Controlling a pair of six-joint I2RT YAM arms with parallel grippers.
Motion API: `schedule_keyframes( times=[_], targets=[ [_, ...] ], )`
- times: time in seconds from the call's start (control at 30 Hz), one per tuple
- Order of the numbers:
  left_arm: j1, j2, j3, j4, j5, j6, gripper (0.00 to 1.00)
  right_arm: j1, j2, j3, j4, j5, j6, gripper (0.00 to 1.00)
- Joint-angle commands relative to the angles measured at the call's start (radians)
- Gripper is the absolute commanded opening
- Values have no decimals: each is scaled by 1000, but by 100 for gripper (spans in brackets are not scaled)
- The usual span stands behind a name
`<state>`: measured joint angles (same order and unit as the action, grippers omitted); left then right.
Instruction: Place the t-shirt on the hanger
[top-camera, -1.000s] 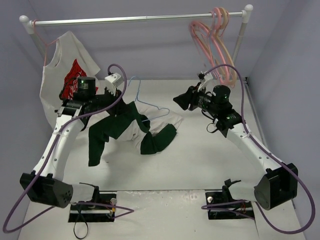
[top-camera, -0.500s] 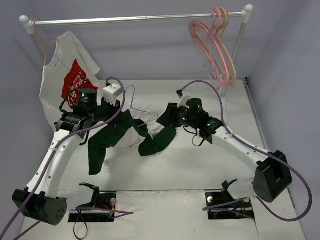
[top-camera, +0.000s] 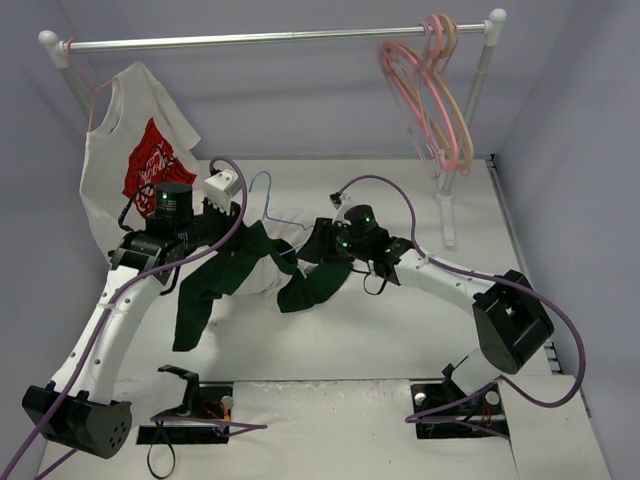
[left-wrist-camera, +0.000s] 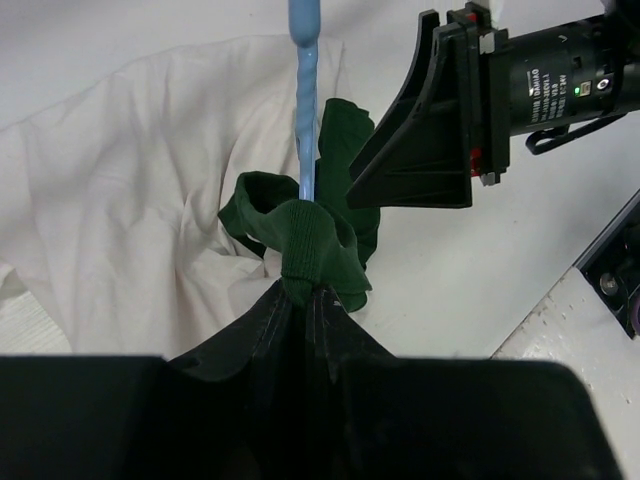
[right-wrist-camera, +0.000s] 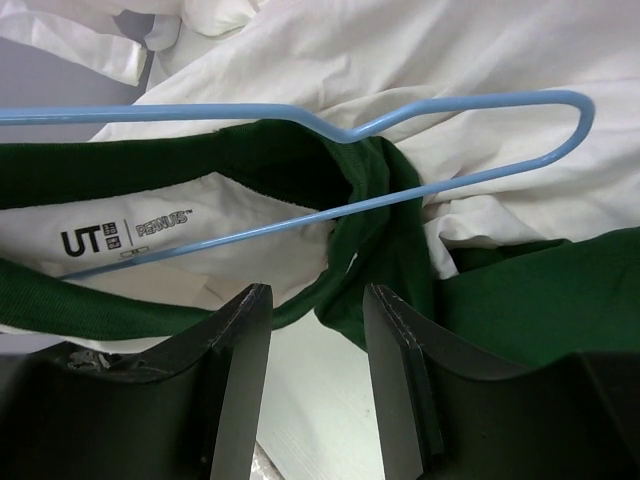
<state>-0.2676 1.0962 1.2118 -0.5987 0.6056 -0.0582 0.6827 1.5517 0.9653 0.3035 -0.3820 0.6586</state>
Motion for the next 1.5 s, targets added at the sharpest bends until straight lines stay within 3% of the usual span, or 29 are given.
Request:
schedule_keyframes(
  times=[0.0, 0.87, 0.97, 1.07, 1.2, 1.47],
  targets=[
    [-4, -25, 35, 85, 29, -17, 0, 8, 7, 55, 118, -12, 35, 42],
    [-19, -58, 2, 120, -56, -86, 0, 55, 139, 35, 232, 100, 113, 41],
    [-21, -59, 3, 120, -52, -89, 0, 57, 146, 23, 249, 118, 118, 36],
    [-22, -64, 3, 120, -34, -92, 0, 51, 151, 16, 249, 123, 118, 25],
    [-24, -79, 3, 112, -23, -92, 0, 32, 148, 15, 253, 134, 95, 2],
    [-32, -119, 3, 74, -18, -78, 0, -52, 102, -14, 244, 150, 32, 0]
  ],
)
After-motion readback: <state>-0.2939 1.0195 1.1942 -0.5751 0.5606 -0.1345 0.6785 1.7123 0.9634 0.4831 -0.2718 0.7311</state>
